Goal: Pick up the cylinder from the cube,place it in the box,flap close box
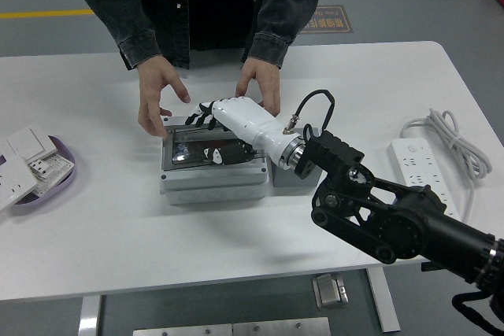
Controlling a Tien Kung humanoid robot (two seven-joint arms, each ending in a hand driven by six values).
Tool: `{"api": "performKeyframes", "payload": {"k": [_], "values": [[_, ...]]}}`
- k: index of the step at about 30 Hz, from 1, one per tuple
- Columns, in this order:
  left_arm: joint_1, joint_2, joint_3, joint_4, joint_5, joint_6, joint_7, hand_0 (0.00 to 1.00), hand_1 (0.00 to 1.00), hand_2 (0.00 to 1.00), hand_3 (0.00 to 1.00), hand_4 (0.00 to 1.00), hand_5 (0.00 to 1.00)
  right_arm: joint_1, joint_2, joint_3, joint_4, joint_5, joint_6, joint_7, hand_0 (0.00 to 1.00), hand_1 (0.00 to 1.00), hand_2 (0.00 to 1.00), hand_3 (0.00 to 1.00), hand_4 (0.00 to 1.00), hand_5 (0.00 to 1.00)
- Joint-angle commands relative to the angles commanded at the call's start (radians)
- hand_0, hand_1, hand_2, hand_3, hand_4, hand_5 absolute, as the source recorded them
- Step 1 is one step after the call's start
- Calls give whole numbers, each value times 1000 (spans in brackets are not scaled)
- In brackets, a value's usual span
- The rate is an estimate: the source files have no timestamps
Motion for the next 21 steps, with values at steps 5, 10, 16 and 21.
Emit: {"api": "performKeyframes", "payload": {"k": [5,10,16,21], "values": [[-1,-1,2,0,-4,1,0,599,584,556,595,656,203,-34,-9,22,8,-2,-7,1,364,512,615,671,661,199],[-1,1,-2,-1,-1,1,1,599,584,556,595,656,203,-75,-35,112,45,13,-35,16,364,512,615,671,661,199],[5,0,-3,-3,2,2,4,599,584,556,595,657,201,-172,-48,262,139,71,-81,53,349,513,614,673,661,209],[15,-6,8,-3,-16,6,2,599,584,556,595,657,202,-284,-26,402,154,209,-116,149,339,502,609,672,663,225]]}}
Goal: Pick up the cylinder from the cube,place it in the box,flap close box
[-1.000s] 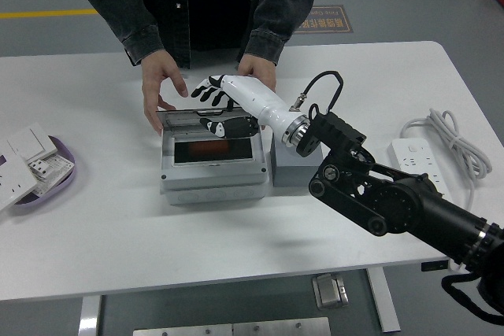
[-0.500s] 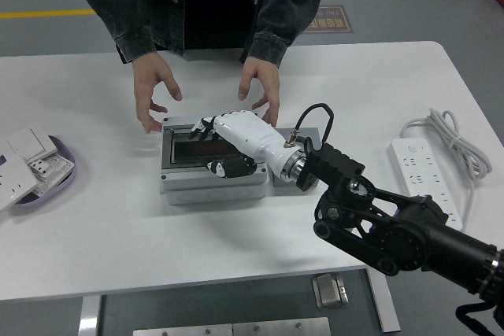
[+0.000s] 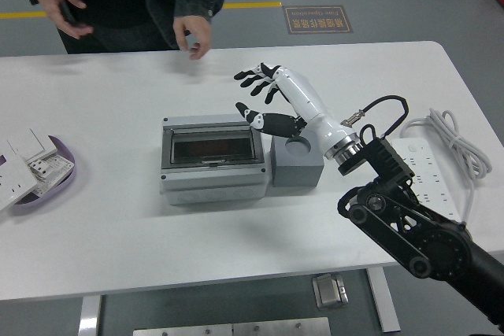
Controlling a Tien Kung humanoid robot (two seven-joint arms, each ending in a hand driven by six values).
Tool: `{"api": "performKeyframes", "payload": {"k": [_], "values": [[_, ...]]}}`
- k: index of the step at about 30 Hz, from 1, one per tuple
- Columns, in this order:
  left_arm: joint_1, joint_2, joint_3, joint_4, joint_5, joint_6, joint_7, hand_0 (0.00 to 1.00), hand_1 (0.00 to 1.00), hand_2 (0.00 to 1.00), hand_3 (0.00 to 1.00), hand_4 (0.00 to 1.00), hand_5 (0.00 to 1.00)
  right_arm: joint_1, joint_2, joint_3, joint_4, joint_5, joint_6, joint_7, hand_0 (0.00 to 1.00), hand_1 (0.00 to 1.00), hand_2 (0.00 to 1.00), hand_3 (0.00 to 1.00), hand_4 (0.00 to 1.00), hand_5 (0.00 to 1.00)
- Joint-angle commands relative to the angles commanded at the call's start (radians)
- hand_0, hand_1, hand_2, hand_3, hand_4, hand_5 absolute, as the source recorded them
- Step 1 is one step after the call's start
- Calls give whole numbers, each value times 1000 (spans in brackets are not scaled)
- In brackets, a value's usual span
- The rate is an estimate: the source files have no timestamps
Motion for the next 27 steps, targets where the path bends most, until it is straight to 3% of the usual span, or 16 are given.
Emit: {"api": "performKeyframes", "payload": {"k": [7,8,12,13,14,19,20,25,26,27], "values": [[16,-5,18,-1,-25,7,-1,599,584,556,595,657,201,-161,24,177,-23,248,53,146,343,496,601,666,666,248],[18,-5,21,0,-30,8,-2,599,584,556,595,657,202,-192,27,208,-30,300,62,173,396,511,603,662,664,257],[23,-7,28,0,-40,11,-4,599,584,556,595,657,202,-274,38,289,-42,427,92,221,396,511,603,662,664,257],[23,-8,29,0,-41,11,-4,599,584,556,595,657,202,-288,41,304,-42,453,99,225,555,601,624,659,682,229],[25,-9,30,0,-42,11,-4,599,584,556,595,657,202,-300,46,320,-42,483,108,228,555,601,624,659,682,229],[27,-11,27,0,-38,11,-3,599,584,556,595,657,202,-303,58,344,-44,576,161,230,555,601,624,659,682,229],[27,-11,24,0,-36,11,-3,599,584,556,595,658,203,-301,59,345,-46,586,172,228,640,640,615,547,720,36],[26,-10,13,1,-27,10,-4,599,584,556,595,658,203,-304,65,347,-52,613,236,215,640,640,615,547,720,36],[27,-10,9,1,-24,10,-3,599,584,556,596,659,204,-306,66,348,-52,616,249,213,726,682,662,585,764,39],[28,-10,5,1,-21,10,-2,599,584,556,596,659,204,-307,66,348,-53,619,259,211,726,682,662,585,764,39]]}}
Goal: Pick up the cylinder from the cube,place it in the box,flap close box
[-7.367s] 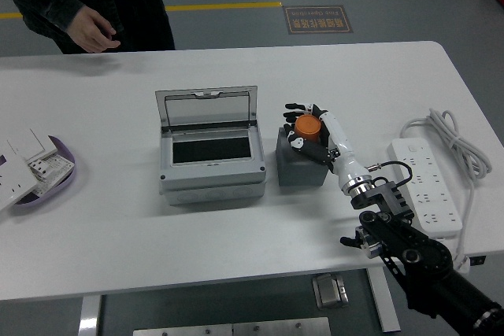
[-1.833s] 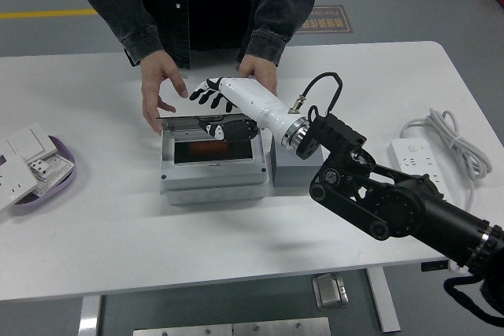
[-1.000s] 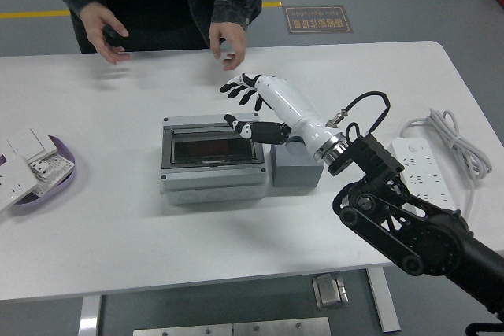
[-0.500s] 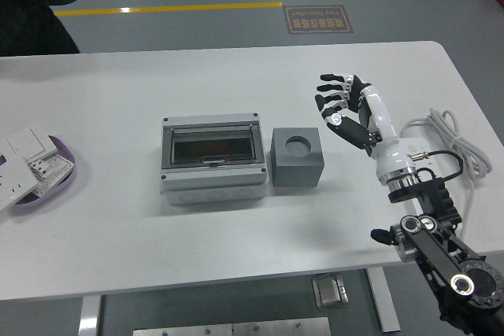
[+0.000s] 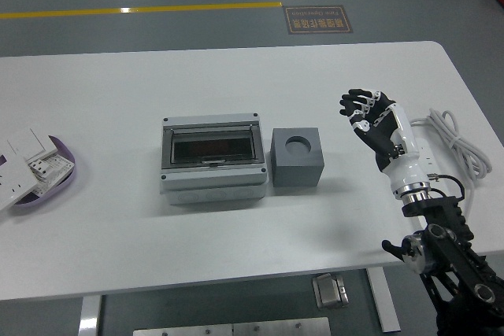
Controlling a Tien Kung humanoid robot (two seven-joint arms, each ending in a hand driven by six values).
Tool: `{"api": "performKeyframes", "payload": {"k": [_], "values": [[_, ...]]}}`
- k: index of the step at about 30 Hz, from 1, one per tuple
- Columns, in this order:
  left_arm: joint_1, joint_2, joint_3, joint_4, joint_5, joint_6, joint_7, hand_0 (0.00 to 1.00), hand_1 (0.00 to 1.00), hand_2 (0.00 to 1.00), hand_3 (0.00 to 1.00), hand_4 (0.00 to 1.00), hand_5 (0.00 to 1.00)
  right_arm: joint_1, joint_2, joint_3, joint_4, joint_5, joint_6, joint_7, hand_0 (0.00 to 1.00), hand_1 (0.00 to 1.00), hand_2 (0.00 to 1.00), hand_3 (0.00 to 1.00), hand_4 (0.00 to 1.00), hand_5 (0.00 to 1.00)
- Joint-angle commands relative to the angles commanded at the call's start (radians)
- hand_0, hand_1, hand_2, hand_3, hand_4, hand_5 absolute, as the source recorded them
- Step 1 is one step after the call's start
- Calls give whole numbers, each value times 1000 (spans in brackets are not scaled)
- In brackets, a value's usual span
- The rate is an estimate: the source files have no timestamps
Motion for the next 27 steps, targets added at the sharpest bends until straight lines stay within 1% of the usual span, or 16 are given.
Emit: {"api": "performKeyframes", "payload": {"k": [3,4,10,11,16,17,22,23,27], "values": [[2,-1,-8,-1,6,0,3,599,584,556,596,659,204,-2,0,1,-1,8,26,-5,726,682,662,585,764,39],[3,-1,-13,-1,10,0,4,599,584,556,596,659,204,-2,-1,1,0,10,33,-7,808,752,751,707,907,189],[4,1,-27,-3,22,1,9,599,584,556,596,659,204,-4,-3,0,8,18,58,-14,808,752,751,707,907,189],[4,2,-28,-4,22,2,10,599,584,556,596,659,205,-5,-3,0,10,19,64,-17,865,804,821,823,950,255],[5,2,-33,-6,26,3,13,599,584,556,596,659,205,-8,-2,3,13,15,81,-26,865,804,821,823,950,255],[5,2,-33,-6,26,3,14,599,584,556,596,659,204,-9,-2,4,13,15,84,-27,889,837,865,858,971,289],[4,2,-39,-8,32,4,17,599,584,556,596,659,204,-12,-5,12,19,16,97,-33,889,837,865,858,971,289],[4,2,-40,-8,32,4,17,599,584,556,596,659,205,-14,-6,15,21,16,102,-36,911,880,902,923,976,303],[3,1,-41,-9,33,4,17,599,584,556,596,659,205,-18,-8,24,33,10,126,-52,911,880,902,923,976,303]]}}
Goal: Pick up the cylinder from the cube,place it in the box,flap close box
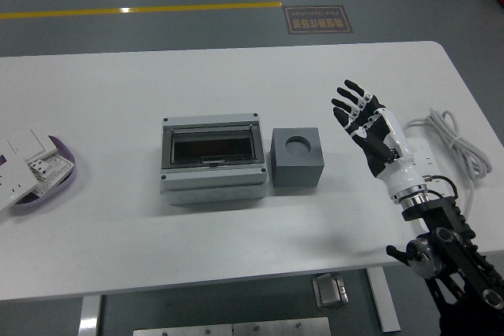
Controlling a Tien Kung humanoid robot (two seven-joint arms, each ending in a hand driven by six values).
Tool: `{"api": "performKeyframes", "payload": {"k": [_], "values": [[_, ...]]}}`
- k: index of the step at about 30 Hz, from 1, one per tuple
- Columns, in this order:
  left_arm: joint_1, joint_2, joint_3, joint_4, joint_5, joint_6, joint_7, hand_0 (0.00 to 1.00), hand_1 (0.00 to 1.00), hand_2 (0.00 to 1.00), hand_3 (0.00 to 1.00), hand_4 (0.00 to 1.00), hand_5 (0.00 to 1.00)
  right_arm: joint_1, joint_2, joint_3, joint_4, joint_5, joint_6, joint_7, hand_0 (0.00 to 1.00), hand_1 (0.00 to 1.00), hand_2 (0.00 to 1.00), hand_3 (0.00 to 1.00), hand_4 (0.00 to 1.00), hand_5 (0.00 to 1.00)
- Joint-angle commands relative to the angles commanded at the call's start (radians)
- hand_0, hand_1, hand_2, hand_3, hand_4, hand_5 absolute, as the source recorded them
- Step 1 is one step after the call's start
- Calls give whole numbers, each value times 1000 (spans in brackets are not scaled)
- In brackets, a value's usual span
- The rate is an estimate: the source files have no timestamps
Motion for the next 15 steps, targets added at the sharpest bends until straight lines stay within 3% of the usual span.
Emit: {"api": "performKeyframes", "payload": {"k": [13,14,15], "values": [[2,-1,-13,-4,12,1,8,599,584,556,596,658,204,-5,7,23,17,29,55,-34,967,942,976,979,998,363],[3,-2,-14,-5,14,1,9,599,584,556,596,658,204,-4,8,23,17,38,59,-34,998,976,994,998,998,601],[3,-2,-16,-5,15,0,10,599,584,556,596,658,204,-3,9,23,17,48,64,-34,998,976,994,998,998,601]]}}
